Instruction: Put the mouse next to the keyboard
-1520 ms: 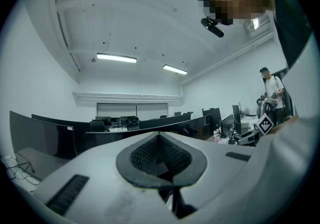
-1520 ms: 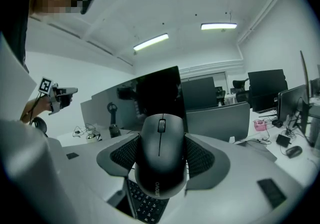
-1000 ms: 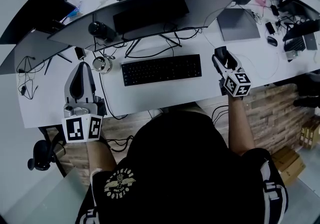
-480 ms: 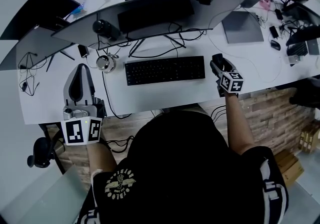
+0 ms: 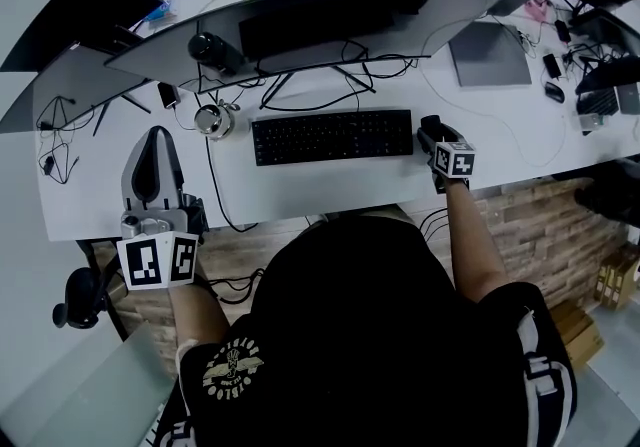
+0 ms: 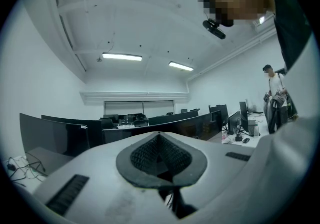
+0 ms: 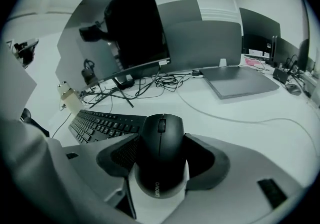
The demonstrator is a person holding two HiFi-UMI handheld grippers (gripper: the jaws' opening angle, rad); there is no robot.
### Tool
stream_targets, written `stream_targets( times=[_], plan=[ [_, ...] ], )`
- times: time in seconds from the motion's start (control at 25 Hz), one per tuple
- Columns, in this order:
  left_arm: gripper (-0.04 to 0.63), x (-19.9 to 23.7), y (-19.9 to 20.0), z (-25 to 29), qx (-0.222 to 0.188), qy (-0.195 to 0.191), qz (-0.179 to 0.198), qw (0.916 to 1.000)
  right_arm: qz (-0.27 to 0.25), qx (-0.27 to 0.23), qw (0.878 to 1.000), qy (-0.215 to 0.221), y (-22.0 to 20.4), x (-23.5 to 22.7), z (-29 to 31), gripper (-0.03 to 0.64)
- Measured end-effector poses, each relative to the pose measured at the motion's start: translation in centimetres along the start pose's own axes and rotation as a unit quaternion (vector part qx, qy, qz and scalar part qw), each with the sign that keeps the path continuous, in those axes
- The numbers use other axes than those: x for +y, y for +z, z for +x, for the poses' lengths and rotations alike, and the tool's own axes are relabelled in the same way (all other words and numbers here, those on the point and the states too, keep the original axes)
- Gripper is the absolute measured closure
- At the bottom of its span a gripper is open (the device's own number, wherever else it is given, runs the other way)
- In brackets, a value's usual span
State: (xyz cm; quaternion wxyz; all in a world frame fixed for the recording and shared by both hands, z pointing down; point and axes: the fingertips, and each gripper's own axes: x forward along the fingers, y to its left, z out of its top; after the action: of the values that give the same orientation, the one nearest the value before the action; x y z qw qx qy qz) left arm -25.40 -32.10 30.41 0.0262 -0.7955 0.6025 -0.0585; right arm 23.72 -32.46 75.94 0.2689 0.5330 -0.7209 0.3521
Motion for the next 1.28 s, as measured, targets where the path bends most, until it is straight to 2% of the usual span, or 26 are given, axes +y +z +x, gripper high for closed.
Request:
stream_targets(
  times=[0.2, 0.48, 0.64, 0.84, 1.2, 1.28],
  plan=[
    [0.594, 0.5, 0.3, -0.6, -0.001, 0.007, 0.006, 1.0000, 0.001, 0.027, 1.000, -0.012, -1.5, -0.6, 1.7, 0.331],
    [0.594, 0.6, 0.3, -1.0, -0.004, 0.006, 0.004, 1.0000, 0.020, 0.020, 0.999, -0.016, -1.3, -0.9, 2.4, 0.324],
    [0.594, 0.9, 0.7, -1.4, -0.013, 0.006, 0.001, 0.9999, 0.021, -0.023, 0.999, -0.015, 0.6, -0.9, 0.5, 0.305],
    [0.594, 1.2, 0.6, -1.9, -0.020, 0.003, -0.004, 0.9998, -0.015, -0.108, 0.994, -0.016, 5.1, 0.6, -3.6, 0.307],
    [0.594, 1.2, 0.7, -2.9, -0.035, -0.006, -0.011, 0.9993, -0.058, -0.213, 0.975, -0.027, 9.9, 3.4, -10.1, 0.565],
    [0.594, 1.0, 0.8, -3.2, -0.038, -0.010, -0.011, 0.9992, -0.067, -0.237, 0.969, -0.026, 11.1, 4.5, -11.5, 0.594]
  ],
)
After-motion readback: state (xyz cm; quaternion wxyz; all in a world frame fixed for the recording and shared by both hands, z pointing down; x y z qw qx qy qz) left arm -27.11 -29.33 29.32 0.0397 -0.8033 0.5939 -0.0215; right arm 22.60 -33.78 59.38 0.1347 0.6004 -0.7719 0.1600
